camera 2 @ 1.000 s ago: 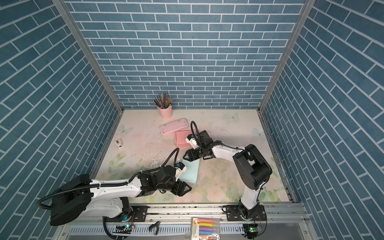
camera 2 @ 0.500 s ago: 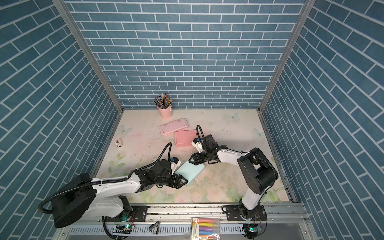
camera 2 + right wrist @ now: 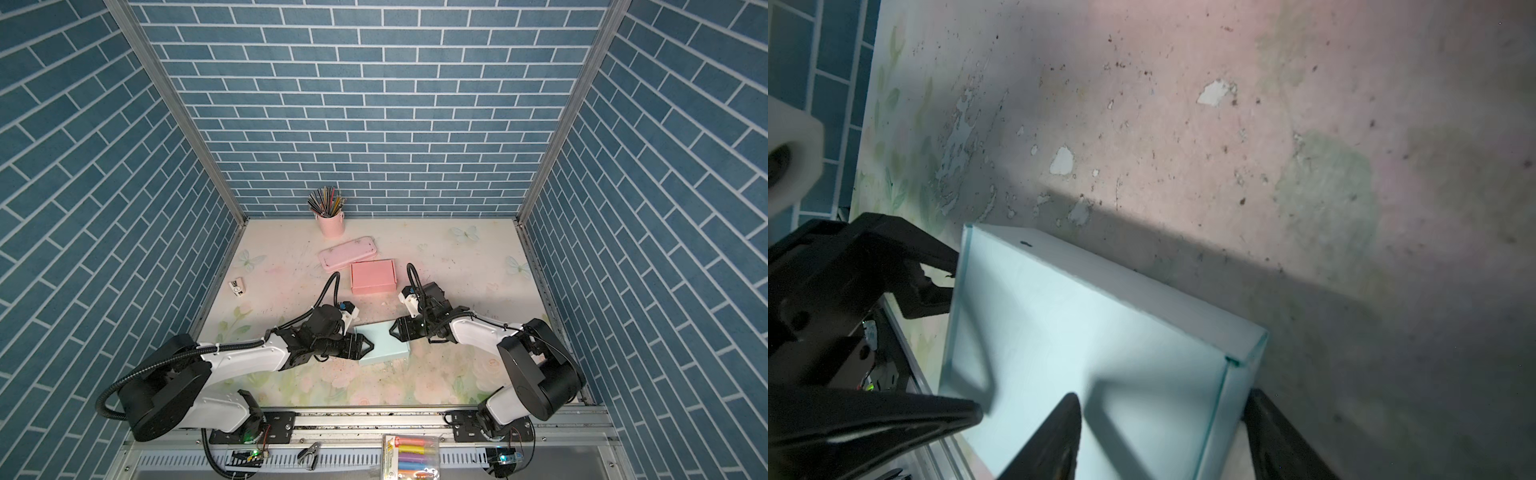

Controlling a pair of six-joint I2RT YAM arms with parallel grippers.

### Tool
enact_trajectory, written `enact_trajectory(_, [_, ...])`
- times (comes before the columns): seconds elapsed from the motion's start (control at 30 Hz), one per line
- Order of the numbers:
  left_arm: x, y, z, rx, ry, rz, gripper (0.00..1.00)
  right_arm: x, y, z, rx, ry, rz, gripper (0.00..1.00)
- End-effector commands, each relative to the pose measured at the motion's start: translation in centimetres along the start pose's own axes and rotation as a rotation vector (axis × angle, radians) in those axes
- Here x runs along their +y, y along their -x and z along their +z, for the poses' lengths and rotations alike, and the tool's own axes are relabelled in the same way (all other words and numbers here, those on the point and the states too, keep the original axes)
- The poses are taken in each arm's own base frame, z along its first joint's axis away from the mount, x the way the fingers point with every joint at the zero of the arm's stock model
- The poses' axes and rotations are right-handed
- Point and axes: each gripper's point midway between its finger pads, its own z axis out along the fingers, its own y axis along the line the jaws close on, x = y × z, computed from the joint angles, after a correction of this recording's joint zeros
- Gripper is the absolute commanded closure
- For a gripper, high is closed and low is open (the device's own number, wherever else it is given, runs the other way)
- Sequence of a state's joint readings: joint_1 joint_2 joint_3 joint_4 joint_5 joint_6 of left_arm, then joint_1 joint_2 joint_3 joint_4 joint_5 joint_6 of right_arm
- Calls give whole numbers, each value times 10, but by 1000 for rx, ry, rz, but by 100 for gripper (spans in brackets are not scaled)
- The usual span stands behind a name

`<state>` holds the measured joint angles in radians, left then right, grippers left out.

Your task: Fold the paper box

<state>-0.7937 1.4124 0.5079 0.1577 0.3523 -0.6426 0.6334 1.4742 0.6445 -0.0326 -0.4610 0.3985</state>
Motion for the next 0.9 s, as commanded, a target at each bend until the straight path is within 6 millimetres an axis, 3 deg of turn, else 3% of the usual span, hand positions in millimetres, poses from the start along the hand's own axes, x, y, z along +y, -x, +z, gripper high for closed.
enact_trajectory(0.0, [-28,34,-3,-93,-84,69,24,13,-2,-2,2,57,23,36])
enact_trajectory(0.53, [-1,70,-13,-172,-52,23,26,16,39,12,-35,60,23,37])
enact_trajectory(0.87, [19,78,-10,-172,-16,10,26,12,57,22,-34,46,22,38])
